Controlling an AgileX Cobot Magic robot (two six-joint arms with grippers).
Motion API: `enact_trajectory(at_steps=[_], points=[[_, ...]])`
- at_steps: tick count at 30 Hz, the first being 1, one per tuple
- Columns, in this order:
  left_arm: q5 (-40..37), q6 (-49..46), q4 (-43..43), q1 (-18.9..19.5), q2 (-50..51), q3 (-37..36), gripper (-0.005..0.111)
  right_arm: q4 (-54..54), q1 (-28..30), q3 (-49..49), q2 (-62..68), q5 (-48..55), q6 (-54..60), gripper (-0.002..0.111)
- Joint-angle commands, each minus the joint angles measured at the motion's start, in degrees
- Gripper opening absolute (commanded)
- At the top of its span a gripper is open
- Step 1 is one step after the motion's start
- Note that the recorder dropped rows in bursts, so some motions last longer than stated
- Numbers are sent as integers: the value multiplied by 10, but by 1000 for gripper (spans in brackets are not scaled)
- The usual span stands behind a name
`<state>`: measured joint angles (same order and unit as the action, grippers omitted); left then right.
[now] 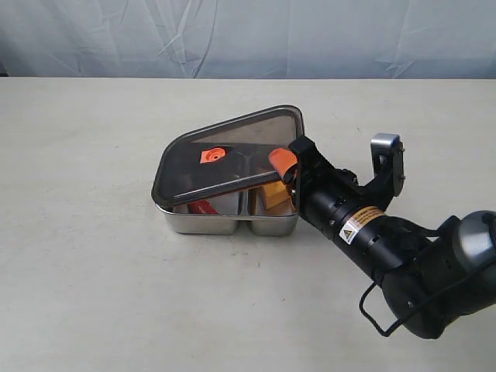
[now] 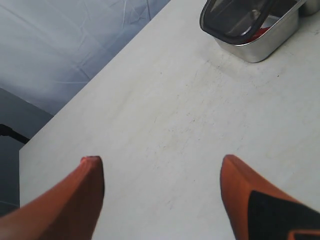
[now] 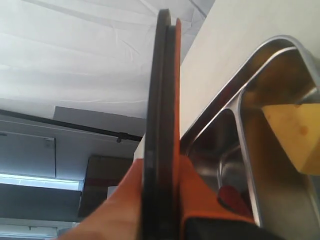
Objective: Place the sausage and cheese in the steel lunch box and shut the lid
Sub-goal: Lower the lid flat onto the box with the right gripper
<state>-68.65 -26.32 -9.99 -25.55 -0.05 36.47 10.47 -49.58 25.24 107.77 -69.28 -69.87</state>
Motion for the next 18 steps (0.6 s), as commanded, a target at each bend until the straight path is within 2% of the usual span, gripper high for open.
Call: enact_trajectory(at_steps=[1,3,11,18], points=[[4,6,0,-3,0,3,63,2,3,2,7,-7,12,-1],[4,6,0,-3,0,3,63,-1,3,2,7,-7,32,-1],[4,6,0,-3,0,3,63,19,3,2,7,103,48,-1],[4,6,0,-3,0,3,63,26,3,2,7,110,48,-1]])
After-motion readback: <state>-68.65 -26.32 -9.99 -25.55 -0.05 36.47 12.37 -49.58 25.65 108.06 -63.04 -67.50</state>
